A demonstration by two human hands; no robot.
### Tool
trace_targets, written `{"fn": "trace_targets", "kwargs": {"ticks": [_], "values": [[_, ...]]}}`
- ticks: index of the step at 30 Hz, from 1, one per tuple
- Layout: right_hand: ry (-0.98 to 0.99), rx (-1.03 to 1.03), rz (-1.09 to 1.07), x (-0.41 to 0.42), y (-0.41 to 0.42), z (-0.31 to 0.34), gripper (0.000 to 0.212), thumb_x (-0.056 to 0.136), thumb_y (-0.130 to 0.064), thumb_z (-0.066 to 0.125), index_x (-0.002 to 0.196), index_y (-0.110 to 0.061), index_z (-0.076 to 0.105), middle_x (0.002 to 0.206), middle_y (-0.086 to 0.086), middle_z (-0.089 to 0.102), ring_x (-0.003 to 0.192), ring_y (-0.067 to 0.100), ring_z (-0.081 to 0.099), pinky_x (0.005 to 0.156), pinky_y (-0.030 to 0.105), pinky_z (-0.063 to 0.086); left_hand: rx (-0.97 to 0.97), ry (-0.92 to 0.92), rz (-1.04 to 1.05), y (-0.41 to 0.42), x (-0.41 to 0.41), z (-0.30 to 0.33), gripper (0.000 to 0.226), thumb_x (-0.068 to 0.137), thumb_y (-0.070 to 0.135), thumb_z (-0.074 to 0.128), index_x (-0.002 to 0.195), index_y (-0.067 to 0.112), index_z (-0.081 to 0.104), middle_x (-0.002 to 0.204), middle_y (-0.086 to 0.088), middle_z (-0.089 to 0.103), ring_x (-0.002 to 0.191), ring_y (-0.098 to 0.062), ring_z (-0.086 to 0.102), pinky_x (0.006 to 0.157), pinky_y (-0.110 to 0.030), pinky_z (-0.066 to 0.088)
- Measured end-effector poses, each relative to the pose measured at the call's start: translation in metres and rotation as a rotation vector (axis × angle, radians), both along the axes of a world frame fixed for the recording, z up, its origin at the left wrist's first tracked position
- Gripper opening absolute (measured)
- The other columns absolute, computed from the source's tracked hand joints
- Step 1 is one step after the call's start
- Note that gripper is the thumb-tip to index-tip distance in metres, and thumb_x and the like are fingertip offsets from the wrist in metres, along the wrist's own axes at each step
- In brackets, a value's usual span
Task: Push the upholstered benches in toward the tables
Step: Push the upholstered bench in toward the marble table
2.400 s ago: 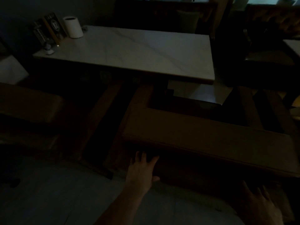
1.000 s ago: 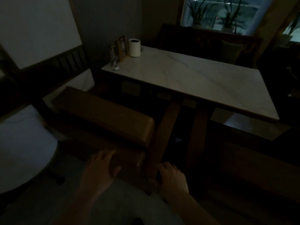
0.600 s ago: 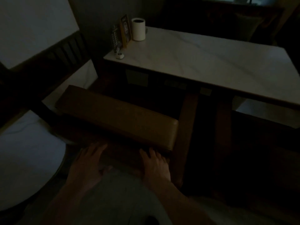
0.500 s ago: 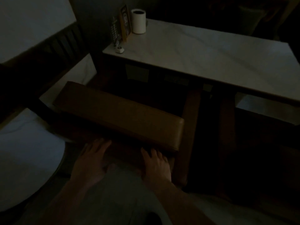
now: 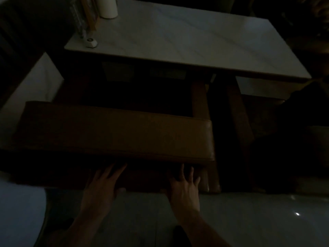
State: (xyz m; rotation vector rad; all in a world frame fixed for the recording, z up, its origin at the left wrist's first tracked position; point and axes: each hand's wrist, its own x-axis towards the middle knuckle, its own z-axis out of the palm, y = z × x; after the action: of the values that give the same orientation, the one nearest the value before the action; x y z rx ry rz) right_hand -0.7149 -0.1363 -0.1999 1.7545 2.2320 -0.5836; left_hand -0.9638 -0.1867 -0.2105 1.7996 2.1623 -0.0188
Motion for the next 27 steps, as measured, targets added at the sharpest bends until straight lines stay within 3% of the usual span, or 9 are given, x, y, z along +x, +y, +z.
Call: {"fn": "trace_targets", "kwargs": {"ticks": [3, 6, 15, 21, 27], "values": [[0.003, 0.008, -0.027, -0.007, 0.001, -0.001, 0.065, 0.098, -0.049, 0.048, 0.155, -0.041, 0.018, 0.166, 0.017, -0.003, 0.147, 0.055, -0.007, 0.114, 0.074, 0.006, -0.043, 0.032, -0.019, 0.007, -0.002, 0.000, 0.075, 0.090, 0.057, 0.052, 0.151, 0.049, 0.009, 0.160, 0.006, 0.023, 0.142, -0.029, 0.024, 0.117, -0.048, 0.022], [0.012, -0.022, -0.046, -0.007, 0.007, -0.003, 0.064, 0.097, -0.044, 0.053, 0.154, -0.043, 0.021, 0.166, 0.017, -0.001, 0.147, 0.055, -0.006, 0.113, 0.076, 0.005, -0.065, 0.032, -0.022, 0.011, -0.003, 0.001, 0.073, 0.090, 0.058, 0.052, 0.151, 0.049, 0.014, 0.156, 0.005, 0.030, 0.139, -0.028, 0.029, 0.112, -0.048, 0.031], [0.071, -0.033, -0.044, 0.000, 0.004, 0.007, 0.084, 0.093, -0.037, 0.062, 0.157, -0.039, 0.008, 0.166, 0.013, -0.009, 0.149, 0.045, -0.014, 0.118, 0.067, 0.002, -0.098, 0.011, -0.012, 0.020, 0.002, 0.023, 0.078, 0.087, 0.051, 0.062, 0.152, 0.040, 0.020, 0.153, -0.001, 0.033, 0.137, -0.030, 0.034, 0.108, -0.047, 0.036], [0.134, -0.025, -0.101, 0.030, -0.041, 0.030, 0.076, 0.094, -0.046, 0.054, 0.157, -0.036, 0.012, 0.167, 0.014, 0.007, 0.153, 0.037, 0.004, 0.123, 0.054, 0.014, -0.057, -0.030, -0.067, -0.008, 0.038, 0.049, 0.073, 0.089, 0.064, 0.049, 0.151, 0.040, 0.021, 0.152, 0.003, 0.035, 0.135, -0.025, 0.037, 0.104, -0.041, 0.039], [0.138, 0.063, -0.159, 0.092, -0.066, 0.077, 0.085, 0.089, -0.043, 0.056, 0.156, -0.038, 0.003, 0.164, 0.012, 0.014, 0.151, 0.038, 0.013, 0.119, 0.056, 0.023, 0.051, -0.058, -0.178, -0.018, 0.085, 0.092, 0.070, 0.091, 0.067, 0.041, 0.151, 0.037, 0.024, 0.155, 0.005, 0.033, 0.138, -0.021, 0.034, 0.112, -0.039, 0.031]]}}
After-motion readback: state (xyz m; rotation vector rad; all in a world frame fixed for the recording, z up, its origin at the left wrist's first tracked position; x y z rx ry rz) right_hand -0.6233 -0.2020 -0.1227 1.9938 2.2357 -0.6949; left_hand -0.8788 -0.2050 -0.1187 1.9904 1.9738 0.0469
